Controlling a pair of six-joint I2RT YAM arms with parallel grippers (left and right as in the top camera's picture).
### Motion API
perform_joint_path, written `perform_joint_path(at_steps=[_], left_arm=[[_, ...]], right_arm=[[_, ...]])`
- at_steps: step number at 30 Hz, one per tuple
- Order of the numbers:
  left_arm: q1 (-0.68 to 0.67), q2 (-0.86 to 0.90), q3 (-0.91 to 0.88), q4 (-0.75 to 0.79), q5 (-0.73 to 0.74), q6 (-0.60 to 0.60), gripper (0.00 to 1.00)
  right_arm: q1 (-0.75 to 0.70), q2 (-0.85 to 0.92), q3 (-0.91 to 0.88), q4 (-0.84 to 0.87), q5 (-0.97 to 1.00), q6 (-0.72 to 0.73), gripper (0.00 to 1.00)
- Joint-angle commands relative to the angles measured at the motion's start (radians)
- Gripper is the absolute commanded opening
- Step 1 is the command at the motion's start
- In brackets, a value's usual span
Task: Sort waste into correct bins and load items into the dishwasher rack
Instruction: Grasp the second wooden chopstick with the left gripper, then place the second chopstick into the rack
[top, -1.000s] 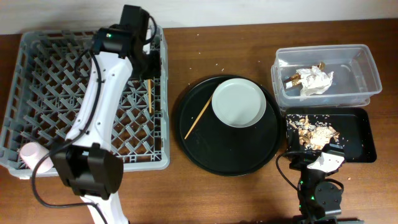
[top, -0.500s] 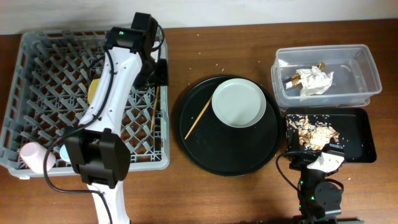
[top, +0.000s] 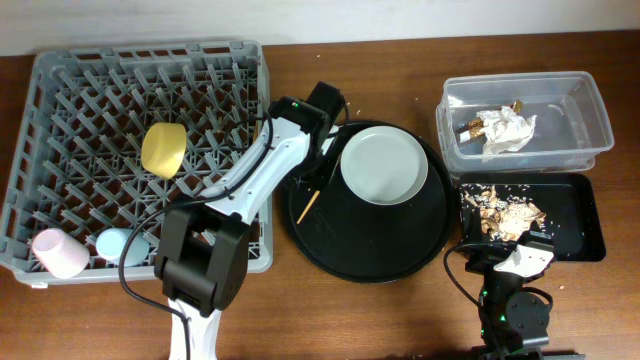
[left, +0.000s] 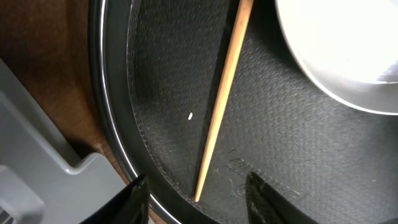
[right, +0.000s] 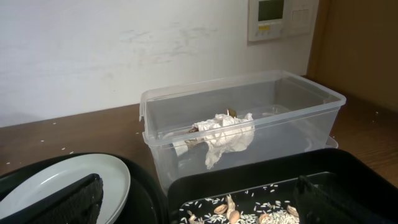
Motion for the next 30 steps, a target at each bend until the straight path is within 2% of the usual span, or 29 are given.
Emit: perform_joint_path(at_steps=[1,7,11,14,17,20,24,26,30], left_arm=[[0.007,-0.002,-0.01,0.017,-0.022,0.03,0.55],[0.019,0.0,-0.071,0.076,-0.034,0.031,0.59],[0.016,0.0,-0.222,0.224,0.145,0.095,0.53],[0.003,0.0,-0.277,0.263,0.138,0.121,0.39],[-0.001,0.009,-0.277,0.271,0.064,0.116,0.0],[0.0,0.005,-0.251,0.249,0.076,0.093,0.0],[0.028,-0.081,-0.043,0.051,0.086,0.055,0.0],[0.081,-0.151,0.06,-0.044,0.068,-0.004,0.0],[0.247,-0.196,0.056,-0.089,0.008,-0.098,0.0]], right_arm=[[-0.006,-0.008,-0.009,-0.001,-0.002,0.004,0.98],[-0.006,-0.008,-0.009,-0.002,-0.002,0.004,0.98],[-0.006,-0.008,-0.009,-0.002,-0.002,0.004,0.98],[-0.006,-0.008,-0.009,-0.001,-0.002,0.004,0.98],[-0.006,-0.008,-0.009,-0.001,-0.002,0.004,0.98],[-0.006,-0.008,-0.009,-0.001,-0.002,0.004,0.98],[-0.006,-0.008,-0.009,-0.001,-0.002,0.004,0.99],[-0.006,-0.008,-0.009,-0.001,-0.002,0.004,0.98],[-0.006,-0.008,-0.009,-0.002,-0.002,0.004,0.98]])
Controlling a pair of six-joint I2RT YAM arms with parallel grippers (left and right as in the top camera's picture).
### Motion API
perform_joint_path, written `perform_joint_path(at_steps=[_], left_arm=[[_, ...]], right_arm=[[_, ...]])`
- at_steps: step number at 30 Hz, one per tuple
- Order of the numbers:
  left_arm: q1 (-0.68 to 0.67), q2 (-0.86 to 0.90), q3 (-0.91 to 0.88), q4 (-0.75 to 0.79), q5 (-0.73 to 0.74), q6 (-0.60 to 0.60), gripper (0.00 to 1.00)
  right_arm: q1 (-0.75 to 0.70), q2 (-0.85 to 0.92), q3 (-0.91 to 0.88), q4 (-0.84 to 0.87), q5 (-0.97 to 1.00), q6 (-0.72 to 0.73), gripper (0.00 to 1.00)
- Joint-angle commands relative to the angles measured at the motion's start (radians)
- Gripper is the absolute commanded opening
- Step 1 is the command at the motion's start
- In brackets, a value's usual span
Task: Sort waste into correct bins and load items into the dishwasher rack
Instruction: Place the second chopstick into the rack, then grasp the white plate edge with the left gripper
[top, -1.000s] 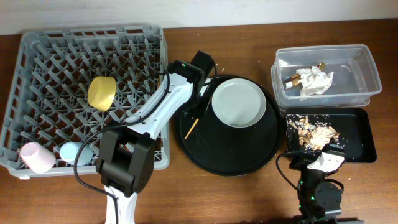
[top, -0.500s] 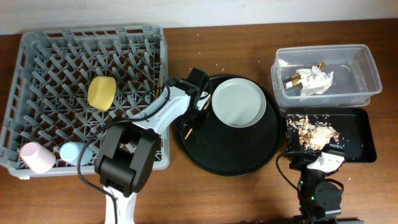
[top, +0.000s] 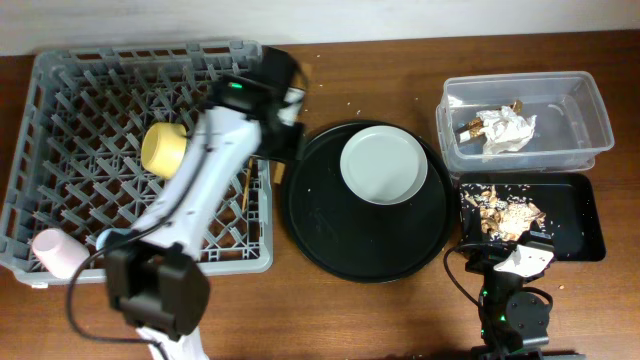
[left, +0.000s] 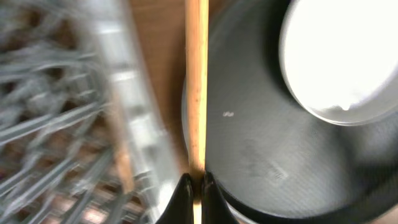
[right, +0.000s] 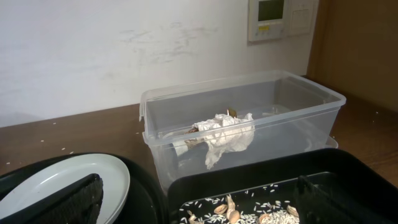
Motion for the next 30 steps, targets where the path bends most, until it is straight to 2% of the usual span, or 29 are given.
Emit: perform_joint_path(at_steps=[1,7,8,10,12,14,17,20,21,24,28,30], left_arm=[[0.132,-0.001,-0.031,0.002,-0.05,-0.07,0.0],[0.137,0.04,-0.241,0.172,-0.046,-0.036,0.02],[0.137,0.039,-0.238,0.171,-0.042,-0.036,0.24],[0.137,0.022,-0.147,0.067,-0.02,-0.036,0.48],[0.136,-0.012,-0.013,-0.017,-0.02,-0.032,0.55],[0.121,-0.055,0.09,-0.03,-0.019,-0.033,0.59],[0.036,-0.054,0.085,0.027,-0.013,-0.033,0.59],[-0.083,-0.01,0.01,0.15,-0.012,-0.034,0.58],[-0.131,0.033,-0.022,0.207,-0.013,-0.034,0.53],[-0.19,0.159,-0.039,0.278,-0.006,-0.092,0.51],[-0.204,0.321,-0.039,0.364,0.204,-0.141,0.47],[-0.203,0.352,-0.039,0.378,0.23,-0.155,0.46]], right_arm=[[-0.006,-0.008,-0.009,-0.001,-0.002,0.003,0.98],[-0.006,-0.008,-0.009,-0.001,-0.002,0.003,0.98],[-0.006,-0.008,-0.009,-0.001,-0.002,0.003,0.98],[-0.006,-0.008,-0.009,-0.001,-0.002,0.003,0.99],[-0.006,-0.008,-0.009,-0.001,-0.002,0.003,0.98],[-0.006,-0.008,-0.009,-0.001,-0.002,0.003,0.98],[-0.006,-0.008,-0.009,-0.001,-0.002,0.003,0.98],[-0.006,-0.008,-0.009,-0.001,-0.002,0.003,0.98],[-0.006,-0.008,-0.009,-0.001,-0.002,0.003,0.99],[-0.006,-0.008,-0.009,-0.001,-0.002,0.003,0.99],[-0.006,-0.008,-0.009,-0.001,-0.002,0.003,0.98],[-0.006,-0.008,-0.009,-0.001,-0.002,0.003,0.98]])
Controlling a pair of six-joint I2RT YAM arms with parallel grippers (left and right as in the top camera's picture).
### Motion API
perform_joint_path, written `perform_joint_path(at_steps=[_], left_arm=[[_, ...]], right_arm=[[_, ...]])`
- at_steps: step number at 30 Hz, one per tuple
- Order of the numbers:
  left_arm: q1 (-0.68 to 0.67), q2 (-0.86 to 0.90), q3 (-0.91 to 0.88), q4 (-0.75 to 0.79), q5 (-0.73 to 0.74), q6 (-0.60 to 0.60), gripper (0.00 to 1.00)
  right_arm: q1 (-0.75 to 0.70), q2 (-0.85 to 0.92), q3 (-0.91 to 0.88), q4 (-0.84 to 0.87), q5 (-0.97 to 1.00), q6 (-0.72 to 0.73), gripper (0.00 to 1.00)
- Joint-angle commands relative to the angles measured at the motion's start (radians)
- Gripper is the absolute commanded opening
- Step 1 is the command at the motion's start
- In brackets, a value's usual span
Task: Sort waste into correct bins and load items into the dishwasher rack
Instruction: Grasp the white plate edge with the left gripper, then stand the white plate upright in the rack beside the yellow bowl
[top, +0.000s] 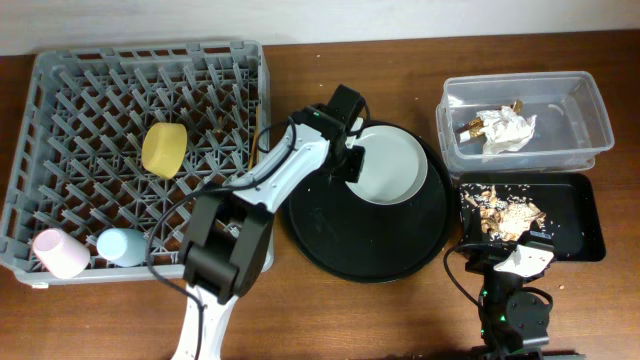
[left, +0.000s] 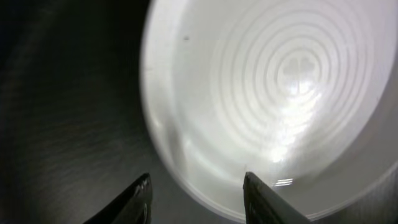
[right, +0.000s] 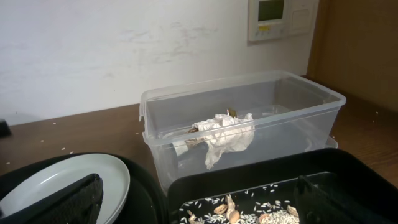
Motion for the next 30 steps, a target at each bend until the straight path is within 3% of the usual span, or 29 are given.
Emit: perform_joint_path(at_steps=[1,4,5,6,10,13,15,18,21,26,30], left_arm=[[0.002,0.057,0.0,0.019,0.114,-0.063,0.46],[0.002,0.098,0.0,0.028,0.089,-0.065,0.25],[0.004,0.11,-0.001,0.009,0.066,-0.064,0.05],[0.009,0.107,0.001,0.0,0.064,-0.064,0.0],[0.076,0.008,0.064,-0.079,0.064,-0.064,0.0],[0.187,-0.184,0.085,-0.134,0.043,-0.014,0.0],[0.256,-0.309,0.085,-0.188,-0.096,0.025,0.0],[0.373,-0.503,0.085,-0.29,-0.547,0.037,0.0],[0.454,-0.554,0.085,-0.32,-0.796,0.097,0.0],[0.475,-0.503,0.045,-0.318,-1.051,0.1,0.0],[0.466,-0.424,-0.003,-0.29,-1.041,0.066,0.0]], right_arm=[[-0.006,-0.008,-0.009,-0.001,-0.002,0.003,0.99],[-0.006,-0.008,-0.009,-0.001,-0.002,0.003,0.98],[-0.006,-0.008,-0.009,-0.001,-0.002,0.003,0.99],[-0.006,-0.008,-0.009,-0.001,-0.002,0.003,0.98],[-0.006,-0.008,-0.009,-0.001,-0.002,0.003,0.98],[-0.006,-0.008,-0.009,-0.001,-0.002,0.003,0.99],[-0.006,-0.008,-0.009,-0.001,-0.002,0.003,0.98],[-0.006,-0.008,-0.009,-0.001,-0.002,0.003,0.99],[-0.006,-0.008,-0.009,-0.001,-0.002,0.003,0.99],[-0.006,-0.008,-0.009,-0.001,-0.002,0.003,0.98],[-0.006,-0.008,-0.009,-0.001,-0.002,0.003,0.99]])
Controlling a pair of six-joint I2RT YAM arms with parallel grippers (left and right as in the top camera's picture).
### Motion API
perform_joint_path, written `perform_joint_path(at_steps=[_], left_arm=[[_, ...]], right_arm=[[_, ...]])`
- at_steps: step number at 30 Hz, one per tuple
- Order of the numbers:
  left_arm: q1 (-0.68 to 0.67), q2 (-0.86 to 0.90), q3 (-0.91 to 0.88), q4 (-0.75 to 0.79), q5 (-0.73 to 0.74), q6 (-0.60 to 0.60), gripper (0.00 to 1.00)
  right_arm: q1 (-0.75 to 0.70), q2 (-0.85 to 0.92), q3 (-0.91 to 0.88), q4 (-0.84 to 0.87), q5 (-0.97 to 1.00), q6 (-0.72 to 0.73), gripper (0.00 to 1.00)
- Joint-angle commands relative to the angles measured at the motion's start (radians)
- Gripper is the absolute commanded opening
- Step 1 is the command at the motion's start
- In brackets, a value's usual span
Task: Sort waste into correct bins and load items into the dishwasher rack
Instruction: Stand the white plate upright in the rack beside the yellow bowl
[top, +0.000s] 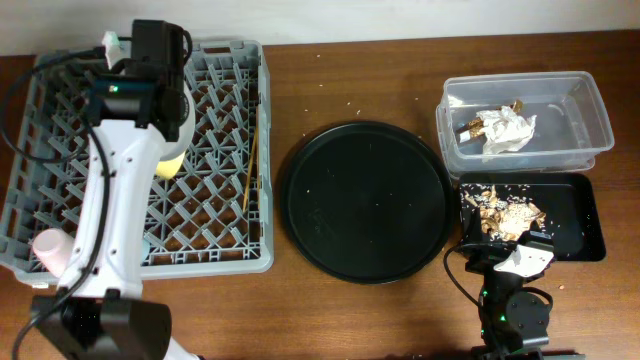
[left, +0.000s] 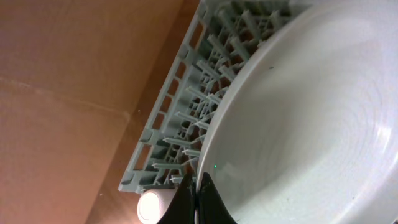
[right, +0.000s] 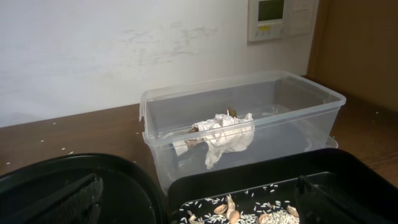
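Observation:
My left gripper is shut on the rim of the white plate, holding it on edge over the far left part of the grey dishwasher rack. A wooden chopstick lies in the rack near its right side. A yellow cup and a pink cup sit in the rack, the yellow one partly under my arm. My right gripper rests open at the near right, over the black scraps tray.
The round black tray sits mid-table with only crumbs on it. A clear bin at the far right holds crumpled paper. The black scraps tray below it holds rice and shells.
My left gripper was open over the plate on the round tray. Now it is shut on the plate's rim and holds it over the rack's far left. The right arm has not moved.
My left gripper was open above the chopstick on the round tray. Then it was shut on the chopstick at the rack's right edge. Then the chopstick lay in the rack and the gripper was open over the plate. Now the plate is held over the rack.

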Motion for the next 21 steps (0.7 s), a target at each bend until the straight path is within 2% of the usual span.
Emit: perform_joint_path(at_steps=[1,2,8,11,14,17,18,19,20,21], left_arm=[[-0.018,0.084,-0.037,0.002,-0.056,-0.022,0.0],[-0.043,0.105,-0.037,-0.008,-0.056,-0.069,0.0],[-0.235,0.11,-0.037,-0.023,-0.149,-0.104,0.0],[-0.245,0.117,-0.039,-0.029,-0.144,-0.119,0.0],[-0.243,0.117,-0.057,-0.029,-0.046,-0.119,0.01],[-0.243,0.119,-0.122,-0.02,-0.025,-0.15,0.02],[-0.243,0.119,-0.136,-0.018,-0.024,-0.153,0.09],[-0.243,0.119,-0.144,-0.018,-0.004,-0.153,0.22],[-0.243,0.119,-0.144,-0.018,0.044,-0.153,0.5],[-0.243,0.118,-0.143,-0.018,0.104,-0.153,0.58]], right_arm=[[-0.006,-0.008,-0.009,-0.001,-0.002,0.003,0.98],[-0.006,-0.008,-0.009,-0.001,-0.002,0.003,0.98],[-0.006,-0.008,-0.009,-0.001,-0.002,0.003,0.99],[-0.006,-0.008,-0.009,-0.001,-0.002,0.003,0.99],[-0.006,-0.008,-0.009,-0.001,-0.002,0.003,0.98],[-0.006,-0.008,-0.009,-0.001,-0.002,0.003,0.98],[-0.006,-0.008,-0.009,-0.001,-0.002,0.003,0.98],[-0.006,-0.008,-0.009,-0.001,-0.002,0.003,0.98],[-0.006,-0.008,-0.009,-0.001,-0.002,0.003,0.98],[-0.006,-0.008,-0.009,-0.001,-0.002,0.003,0.98]])
